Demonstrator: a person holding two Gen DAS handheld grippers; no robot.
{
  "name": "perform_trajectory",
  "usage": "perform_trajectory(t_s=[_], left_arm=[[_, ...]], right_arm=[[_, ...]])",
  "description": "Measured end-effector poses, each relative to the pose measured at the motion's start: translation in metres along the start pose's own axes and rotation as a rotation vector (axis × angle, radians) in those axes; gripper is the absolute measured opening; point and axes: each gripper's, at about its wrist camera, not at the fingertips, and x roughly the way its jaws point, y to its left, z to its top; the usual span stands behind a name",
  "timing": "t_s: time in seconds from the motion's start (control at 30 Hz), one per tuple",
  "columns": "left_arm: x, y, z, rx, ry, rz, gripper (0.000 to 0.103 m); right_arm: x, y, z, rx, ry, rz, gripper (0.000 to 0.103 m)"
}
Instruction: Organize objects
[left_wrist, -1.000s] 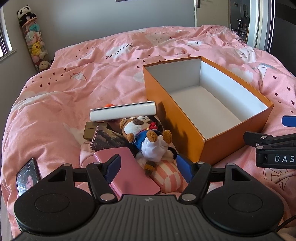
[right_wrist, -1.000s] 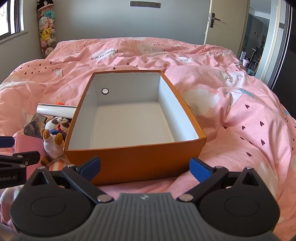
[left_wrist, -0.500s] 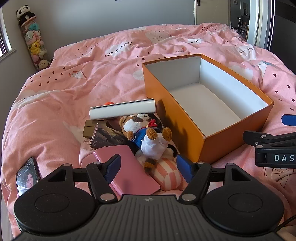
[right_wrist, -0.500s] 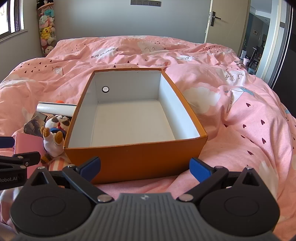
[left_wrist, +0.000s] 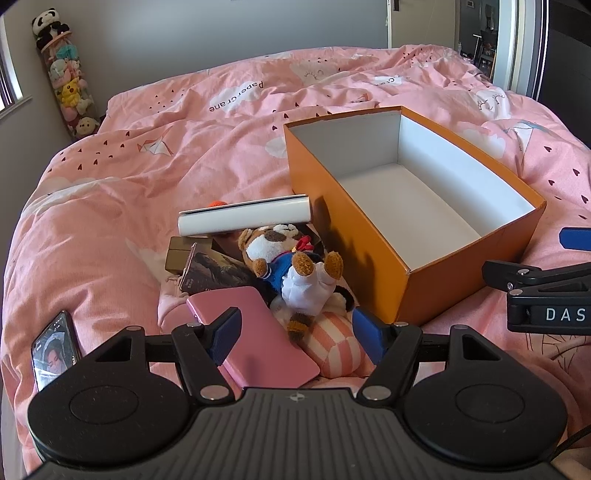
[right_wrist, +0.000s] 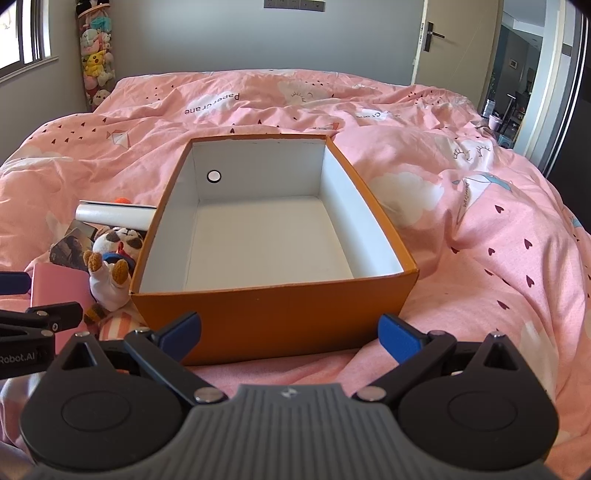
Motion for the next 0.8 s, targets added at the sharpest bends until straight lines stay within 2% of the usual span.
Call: perform_trajectory(t_s=[0.17,0.3,0.5,0.67,0.8], left_arm=[[-0.005,0.013,0.002,0.008,-0.016,-0.045,0.072],[-0.008,0.025,0.008,0.015,-0.023,-0.046,0.065],[-0.005,0.055,0.019,-0.057,0.008,-0.085,0.057],[0.001,0.079,0.025,-0.117,0.043,-0.11,0.055],[0.014,0.098,0.028,-0.203,0.092,-0.103,0.053]], right_arm=[[-0.006,0.004,0.011,-0.037,-0.056,0.059,0.102],[-0.008,0.012,0.023,-0.105,-0.084,0.097,0.099],[-0.005,0.036,0.045,-0.225,-0.089,0.212,0.08],[0.002,0.061,0.065,-0.283,-0.072,0.33,0.059],[0.017,0.085,0.074,-0.346,-0.013,0.416,0.052]])
